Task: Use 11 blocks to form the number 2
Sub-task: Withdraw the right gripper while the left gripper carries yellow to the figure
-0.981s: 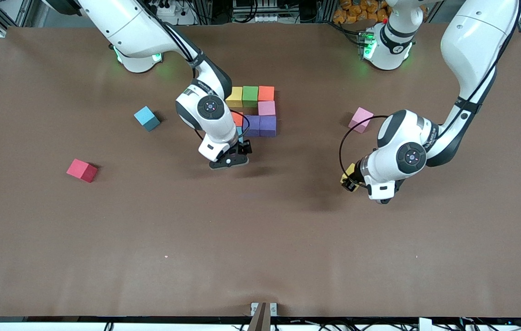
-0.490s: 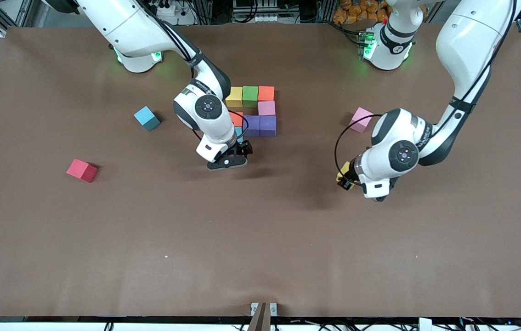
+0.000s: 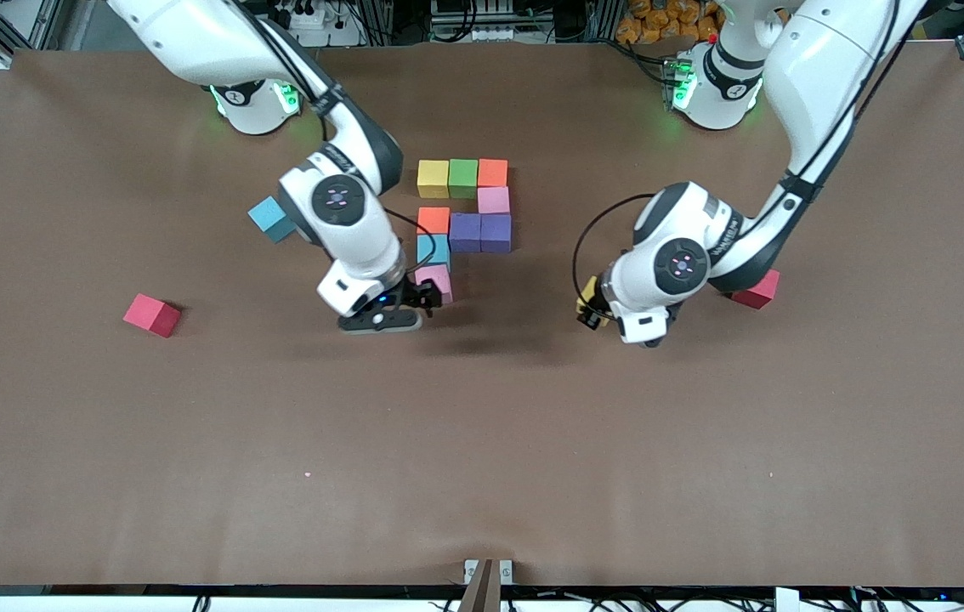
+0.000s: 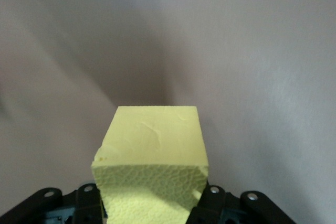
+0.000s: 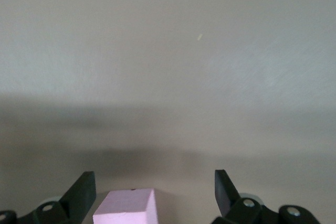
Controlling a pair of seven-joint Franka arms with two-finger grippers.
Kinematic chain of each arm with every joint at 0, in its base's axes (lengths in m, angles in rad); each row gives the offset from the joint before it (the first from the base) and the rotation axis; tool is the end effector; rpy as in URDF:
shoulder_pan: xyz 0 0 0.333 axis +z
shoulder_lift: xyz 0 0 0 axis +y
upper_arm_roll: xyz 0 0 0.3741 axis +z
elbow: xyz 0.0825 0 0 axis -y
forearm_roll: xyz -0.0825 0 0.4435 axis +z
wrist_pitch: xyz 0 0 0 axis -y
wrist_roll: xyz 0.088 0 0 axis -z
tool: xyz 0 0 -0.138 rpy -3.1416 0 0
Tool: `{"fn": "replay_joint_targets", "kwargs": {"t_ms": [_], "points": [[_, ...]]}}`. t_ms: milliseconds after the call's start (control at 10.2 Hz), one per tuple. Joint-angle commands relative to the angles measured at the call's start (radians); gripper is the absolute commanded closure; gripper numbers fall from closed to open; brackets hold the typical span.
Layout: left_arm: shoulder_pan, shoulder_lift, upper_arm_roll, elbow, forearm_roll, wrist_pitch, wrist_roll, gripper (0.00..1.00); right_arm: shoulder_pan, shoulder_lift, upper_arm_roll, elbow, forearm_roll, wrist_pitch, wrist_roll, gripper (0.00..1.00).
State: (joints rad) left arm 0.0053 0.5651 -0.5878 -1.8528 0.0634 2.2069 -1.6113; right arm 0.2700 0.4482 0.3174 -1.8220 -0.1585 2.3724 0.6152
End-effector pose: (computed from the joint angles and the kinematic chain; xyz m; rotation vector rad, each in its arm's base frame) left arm 0.5926 -0.3608 0.2321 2.6838 1.5424 -0.4377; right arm 0.6210 0.3869 0.2981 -3.0510 -0.0629 -0.1480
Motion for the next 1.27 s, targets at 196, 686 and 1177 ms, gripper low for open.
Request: {"fn": "replay_joint_targets", "kwargs": {"t_ms": [196,686,1177], "points": [[-0.093,0.025,0.006,0.072,-0.157,0.082,-0.171,0.68,-0.176,-0.176,0.019,0.001,0.149,-0.186,-0.381,0.0],[-0.182,0.105,0.014,0.087,-0.165,0.304,-0.52,0.67,-0.342,-0.386,0.011,0.001,0.181,-0.39,-0.554,0.0],[-0.489,0.147,0.21,0.087,-0.158,0.471,-0.786,0.67,-0.433,-0.545,-0.075,0.096,0.178,-0.678,-0.613,0.0]]}}
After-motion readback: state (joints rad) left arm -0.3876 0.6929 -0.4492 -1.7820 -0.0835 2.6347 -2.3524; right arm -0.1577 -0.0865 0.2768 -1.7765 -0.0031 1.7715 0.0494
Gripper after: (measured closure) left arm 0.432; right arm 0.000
